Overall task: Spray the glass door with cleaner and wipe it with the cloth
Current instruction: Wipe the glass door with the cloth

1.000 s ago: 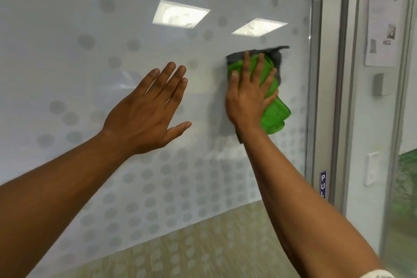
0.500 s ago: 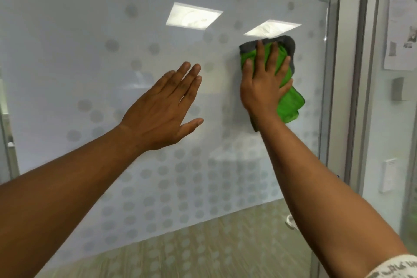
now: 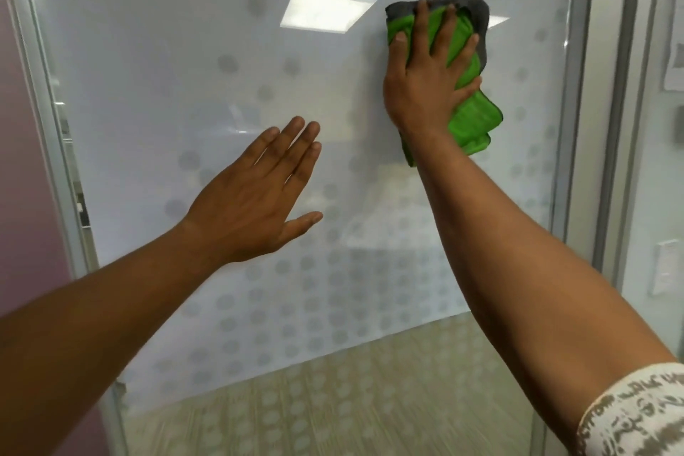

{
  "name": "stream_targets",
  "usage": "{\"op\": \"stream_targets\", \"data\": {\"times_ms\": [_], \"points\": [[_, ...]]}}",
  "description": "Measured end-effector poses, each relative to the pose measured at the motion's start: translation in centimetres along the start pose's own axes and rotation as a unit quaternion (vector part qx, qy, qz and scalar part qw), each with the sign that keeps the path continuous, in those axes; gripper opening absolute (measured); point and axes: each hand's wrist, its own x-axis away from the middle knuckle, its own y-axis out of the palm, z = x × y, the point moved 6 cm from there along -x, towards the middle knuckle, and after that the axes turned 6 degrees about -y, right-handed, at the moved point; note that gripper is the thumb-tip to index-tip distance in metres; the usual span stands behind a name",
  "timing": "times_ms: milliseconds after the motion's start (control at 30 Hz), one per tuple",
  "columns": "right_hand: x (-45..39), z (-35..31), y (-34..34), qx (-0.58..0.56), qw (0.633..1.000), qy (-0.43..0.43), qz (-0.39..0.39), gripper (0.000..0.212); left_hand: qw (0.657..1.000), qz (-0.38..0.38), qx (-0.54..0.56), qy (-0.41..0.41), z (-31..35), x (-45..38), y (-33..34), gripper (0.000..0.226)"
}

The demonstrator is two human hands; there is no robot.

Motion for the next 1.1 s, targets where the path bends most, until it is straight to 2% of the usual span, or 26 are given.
{"op": "stream_targets", "data": {"times_ms": [300, 500, 733, 933, 1100], "points": [[4.8, -5.9, 1.3, 0.026, 0.994, -0.108, -0.003, 0.053, 1.0, 0.013, 0.013, 0.017, 0.1, 0.9, 0.0, 0.087], [9.7, -3.9, 1.7, 0.058, 0.988, -0.141, -0.012, 0.054, 0.999, 0.017, 0.028, -0.007, -0.1, 1.3, 0.0, 0.084], [12.3, 3.6, 1.2, 0.046, 0.998, -0.023, -0.023, 0.052, 1.0, 0.007, 0.019, -0.003, 0.0, 1.4, -0.2, 0.087], [16.1, 12.9, 0.6, 0.01, 0.981, 0.19, -0.025, 0.057, 1.0, 0.009, 0.0, 0.004, 0.2, 1.3, 0.1, 0.086], [24.6, 13.5, 1.4, -0.013, 0.967, 0.255, -0.016, 0.058, 1.0, 0.004, -0.005, 0.009, 0.3, 1.3, 0.2, 0.085]]}}
